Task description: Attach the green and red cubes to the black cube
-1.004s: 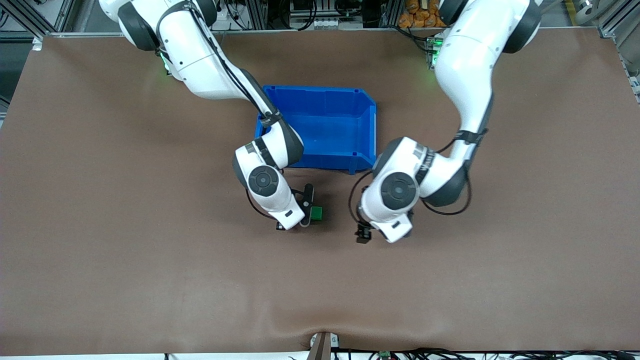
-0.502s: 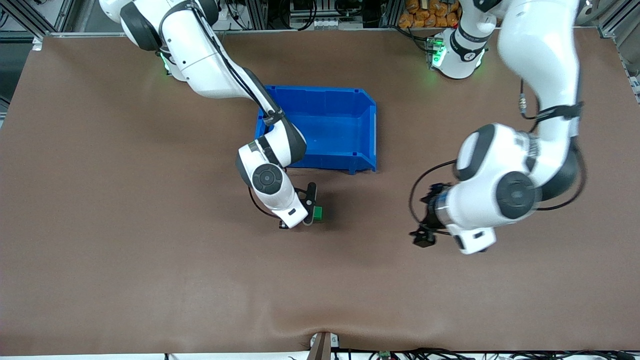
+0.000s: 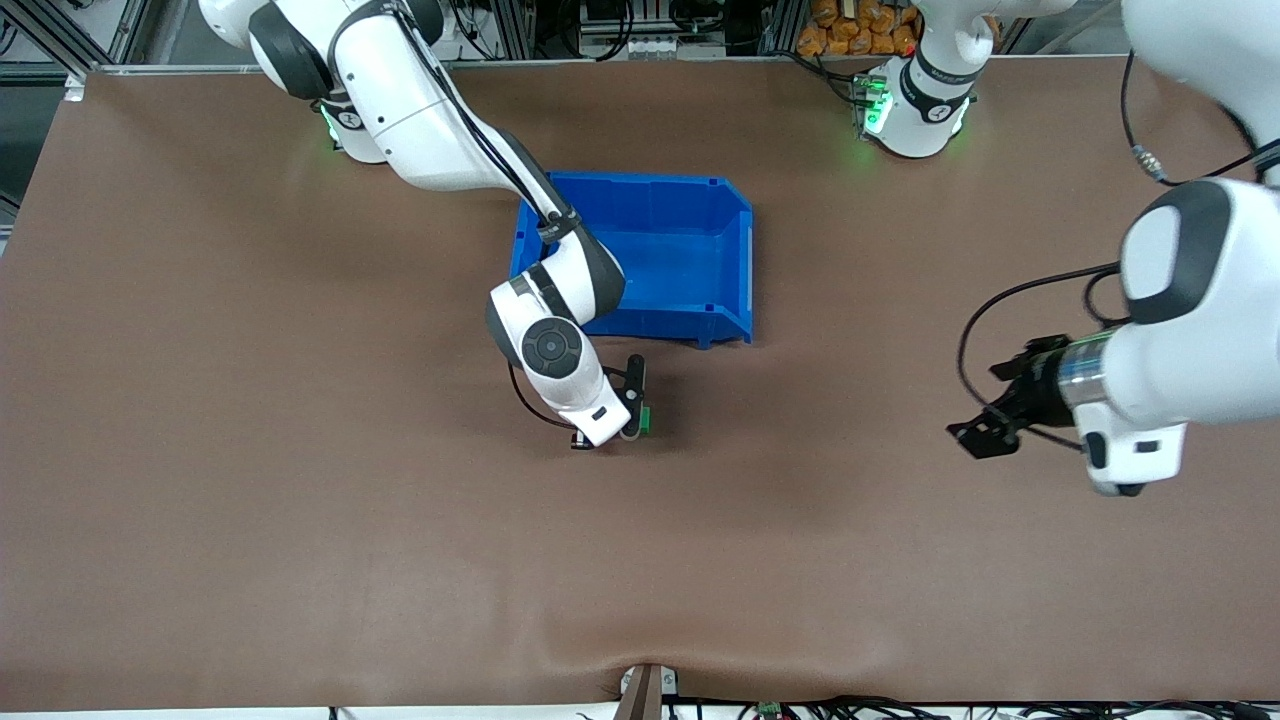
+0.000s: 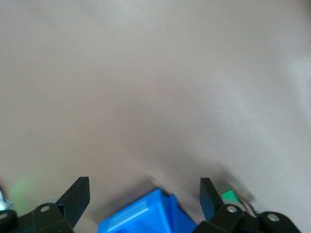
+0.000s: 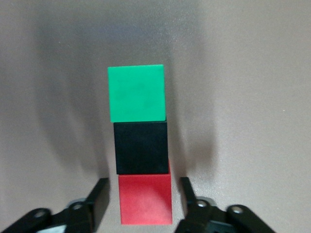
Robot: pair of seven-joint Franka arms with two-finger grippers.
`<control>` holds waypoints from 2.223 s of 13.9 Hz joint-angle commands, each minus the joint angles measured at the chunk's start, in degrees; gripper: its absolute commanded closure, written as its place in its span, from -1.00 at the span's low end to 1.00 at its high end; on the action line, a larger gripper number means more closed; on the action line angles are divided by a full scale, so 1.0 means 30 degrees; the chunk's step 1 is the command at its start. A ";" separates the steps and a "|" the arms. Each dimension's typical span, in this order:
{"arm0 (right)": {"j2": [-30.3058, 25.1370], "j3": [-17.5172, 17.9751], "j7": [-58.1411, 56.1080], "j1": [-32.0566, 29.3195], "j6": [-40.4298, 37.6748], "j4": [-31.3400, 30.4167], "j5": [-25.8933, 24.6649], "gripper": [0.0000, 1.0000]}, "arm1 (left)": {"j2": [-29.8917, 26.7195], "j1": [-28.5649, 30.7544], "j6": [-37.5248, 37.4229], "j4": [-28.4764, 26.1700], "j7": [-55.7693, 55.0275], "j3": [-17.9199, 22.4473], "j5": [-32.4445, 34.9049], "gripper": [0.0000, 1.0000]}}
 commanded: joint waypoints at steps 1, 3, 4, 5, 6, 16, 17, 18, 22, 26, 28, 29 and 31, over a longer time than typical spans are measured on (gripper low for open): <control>-0.0117 -0.0153 0.0140 -0.0110 -0.0176 0.0216 0.0160 -1.00 | -0.1470 0.0956 -0.0660 -0.0908 0.2415 -0.0101 0.0276 -1.00; -0.0525 -0.0212 0.0140 -0.0344 -0.0294 0.0158 0.0160 -1.00 | -0.2027 0.1630 -0.1041 -0.0937 0.3883 -0.0101 0.0305 -1.00; -0.0847 -0.0241 0.0169 -0.0606 -0.0410 0.0071 0.0189 -1.00 | -0.2290 0.1865 -0.1304 -0.0966 0.4557 -0.0101 0.0305 -1.00; -0.1343 -0.0271 0.0198 -0.0957 -0.0672 0.0012 0.0160 -1.00 | -0.2612 0.2157 -0.1481 -0.0995 0.5260 -0.0101 0.0305 -1.00; -0.1667 -0.0271 0.0170 -0.1483 -0.1168 0.0011 0.0160 -1.00 | -0.2934 0.2392 -0.1541 -0.1083 0.6340 -0.0130 0.0305 -1.00; -0.6471 -0.0242 -0.0006 -1.0325 -0.6298 0.0011 0.0160 -1.00 | -0.6477 0.2835 -0.0989 -0.4767 1.2032 -0.0950 0.1887 -1.00; -0.6794 -0.0242 -0.0035 -1.1235 -0.6619 -0.0047 0.0160 -1.00 | -0.7294 0.2689 -0.0318 -0.5906 1.2557 -0.0864 0.1858 -1.00; -0.7146 -0.0242 -0.0007 -1.2114 -0.7202 -0.0076 0.0189 -1.00 | -0.8173 0.2224 0.0617 -0.7310 1.2765 -0.0689 0.1829 -1.00; -1.0653 -0.0387 0.1186 -1.3732 -0.8205 -0.3316 0.0073 -1.00 | -0.9673 0.1489 0.1361 -0.9140 1.2884 -0.0309 0.1858 -1.00; -1.4380 -0.0447 0.7127 -1.3472 -0.9164 -0.6199 -0.0568 -1.00 | -0.9969 0.2042 0.0392 -0.8730 1.4079 -0.0160 0.1828 -1.00; -1.5406 -0.0301 0.9619 -1.3383 -1.0164 -0.6199 -0.1625 -1.00 | -0.9969 0.2131 0.0363 -0.8730 1.4700 -0.0130 0.1857 -1.00; -1.5788 -0.0300 1.1024 -1.3383 -1.0689 -0.6200 -0.1628 -1.00 | -0.9969 0.2421 0.0305 -0.8730 1.4846 -0.0159 0.1858 -1.00; -1.6725 -0.0213 1.2993 -1.3499 -1.1715 -0.6200 -0.1628 -1.00 | -0.9998 0.2483 0.0276 -0.8730 1.5226 -0.0160 0.1858 -1.00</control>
